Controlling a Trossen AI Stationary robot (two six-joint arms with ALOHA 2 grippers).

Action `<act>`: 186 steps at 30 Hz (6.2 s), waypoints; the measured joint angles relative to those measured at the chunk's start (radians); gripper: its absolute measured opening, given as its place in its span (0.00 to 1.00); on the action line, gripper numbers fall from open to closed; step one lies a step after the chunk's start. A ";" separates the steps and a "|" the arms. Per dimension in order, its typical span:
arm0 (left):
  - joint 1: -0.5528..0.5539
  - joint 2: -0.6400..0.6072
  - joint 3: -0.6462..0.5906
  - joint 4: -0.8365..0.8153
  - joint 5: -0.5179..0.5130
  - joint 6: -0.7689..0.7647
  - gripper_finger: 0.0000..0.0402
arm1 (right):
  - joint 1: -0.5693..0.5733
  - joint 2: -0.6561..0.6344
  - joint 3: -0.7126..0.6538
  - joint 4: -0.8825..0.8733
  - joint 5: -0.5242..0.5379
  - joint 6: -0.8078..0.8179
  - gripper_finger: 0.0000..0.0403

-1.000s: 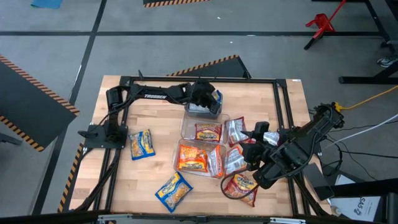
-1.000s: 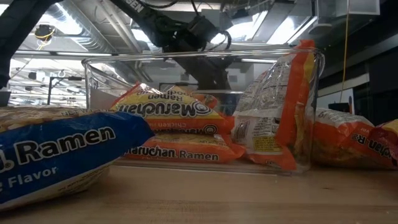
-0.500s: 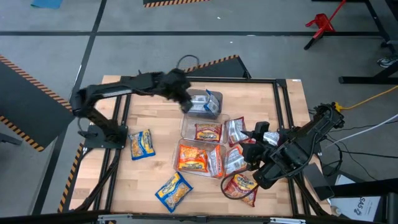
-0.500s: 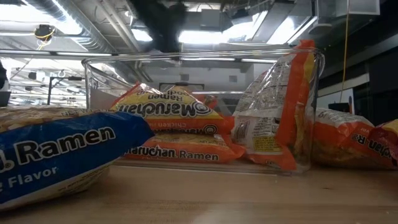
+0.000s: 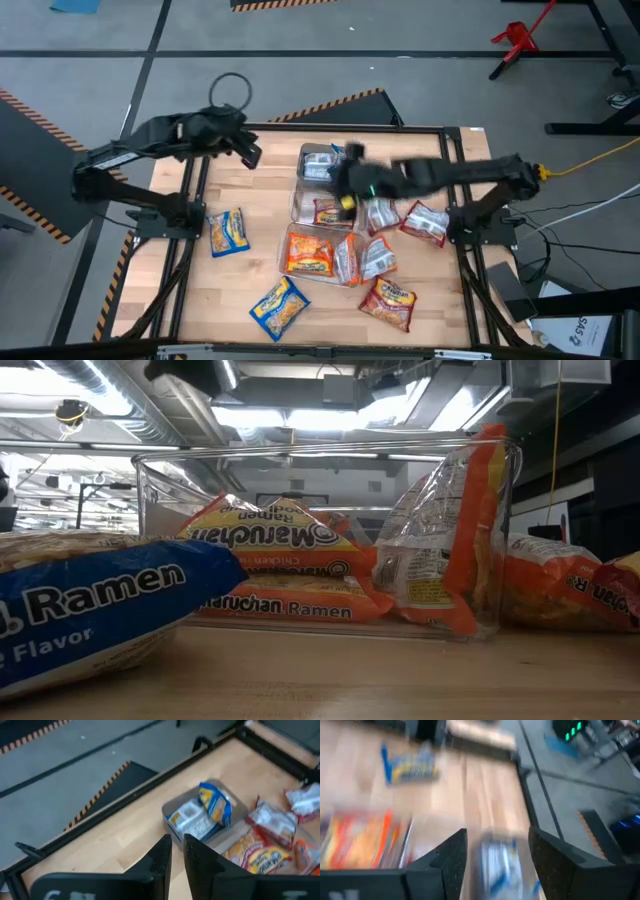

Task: Sort Maruchan noodles
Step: Put the middle left blue noddle pack into the black bin, then put the top blue noodle pack into the black bin

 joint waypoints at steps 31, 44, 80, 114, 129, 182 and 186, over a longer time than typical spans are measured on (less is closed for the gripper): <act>-0.026 -0.083 -0.146 -0.064 -0.051 -0.005 0.10 | -0.393 0.336 0.000 -0.145 -0.354 -0.736 0.49; -0.026 -0.084 -0.149 -0.060 -0.052 -0.005 0.10 | -0.407 0.388 -0.001 -0.179 -0.257 -0.758 0.38; 0.279 0.214 -0.526 0.976 0.411 0.308 0.00 | -0.387 0.251 -0.002 -0.341 -0.277 -0.436 0.00; 0.289 0.632 -0.265 0.665 0.509 0.492 0.00 | -0.387 0.252 -0.002 -0.414 -0.330 -0.390 0.00; 0.280 0.622 -0.263 0.537 0.492 0.487 0.00 | -0.387 0.252 -0.002 -0.490 -0.329 -0.362 0.00; 0.152 0.037 -0.267 0.044 0.444 0.409 0.08 | -0.466 0.241 -0.002 -0.493 -0.513 -0.368 0.34; 0.045 0.004 -0.267 -0.064 0.429 0.405 0.19 | -0.466 0.241 -0.002 -0.493 -0.522 -0.370 0.34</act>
